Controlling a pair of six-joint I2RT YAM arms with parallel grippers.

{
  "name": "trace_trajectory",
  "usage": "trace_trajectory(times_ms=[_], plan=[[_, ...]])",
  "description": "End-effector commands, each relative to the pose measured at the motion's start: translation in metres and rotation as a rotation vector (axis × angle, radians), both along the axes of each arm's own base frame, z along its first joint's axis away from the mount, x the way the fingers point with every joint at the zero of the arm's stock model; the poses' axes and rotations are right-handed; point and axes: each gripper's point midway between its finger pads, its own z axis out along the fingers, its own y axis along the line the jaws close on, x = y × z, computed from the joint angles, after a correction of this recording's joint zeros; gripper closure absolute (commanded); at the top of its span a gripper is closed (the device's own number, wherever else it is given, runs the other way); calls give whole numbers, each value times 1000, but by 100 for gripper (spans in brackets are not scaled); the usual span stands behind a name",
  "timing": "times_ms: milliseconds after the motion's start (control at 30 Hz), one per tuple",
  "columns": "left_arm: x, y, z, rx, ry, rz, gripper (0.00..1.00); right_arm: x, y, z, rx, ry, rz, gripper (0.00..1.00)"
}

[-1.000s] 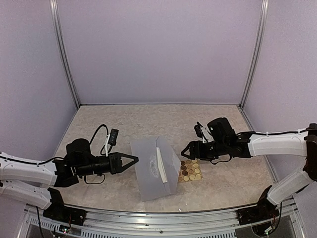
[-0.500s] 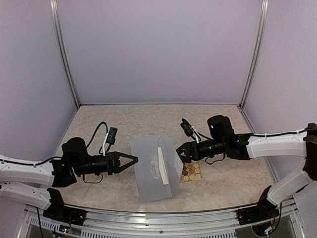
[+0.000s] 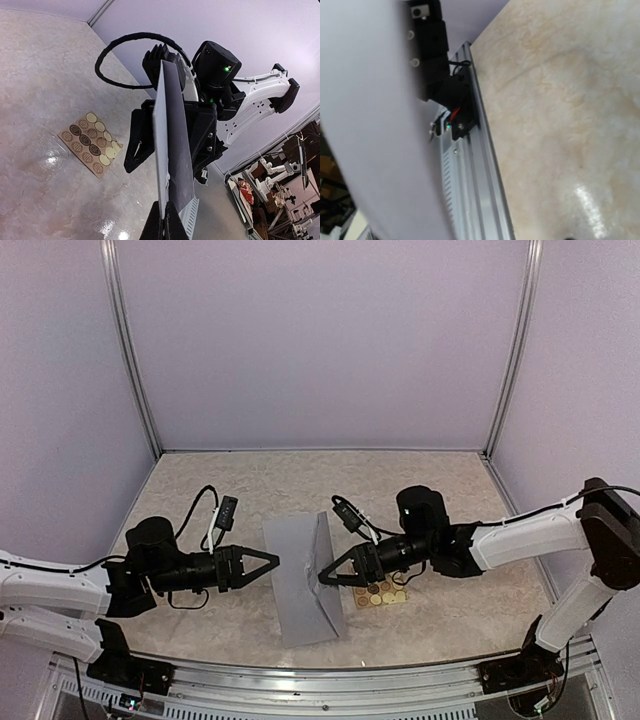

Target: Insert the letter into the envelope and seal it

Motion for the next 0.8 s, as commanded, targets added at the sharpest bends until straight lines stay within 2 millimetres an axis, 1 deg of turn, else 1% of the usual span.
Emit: trace_trajectory(times_ms=[0,133,200,300,333,433,500,567,633,667,700,767], plan=[[1,-2,14,-41,-36,-9,100,-5,16,19,95,0,44,44],[2,0,7,-33,-22,1,100,-8,21,24,140,17,62,61],[3,1,2,-21,-12,10,100,-9,23,23,143,27,67,72],[6,2,-10,10,13,31,100,-5,25,12,96,45,44,97],[9,2,-15,32,24,45,99,-1,27,7,69,46,29,100],[18,8,-29,100,44,99,88,9,26,-15,-47,35,-16,100],[27,17,-36,152,52,174,75,17,24,-31,-141,24,-52,100],[37,28,-44,209,58,253,71,24,20,-47,-238,19,-83,100],[46,39,-49,264,66,331,65,28,18,-63,-321,29,-91,100],[50,44,-52,285,68,364,63,28,18,-68,-343,35,-87,100],[53,47,-51,297,65,389,62,29,17,-75,-370,45,-85,100],[54,45,-49,301,63,391,61,29,17,-87,-413,61,-80,100]])
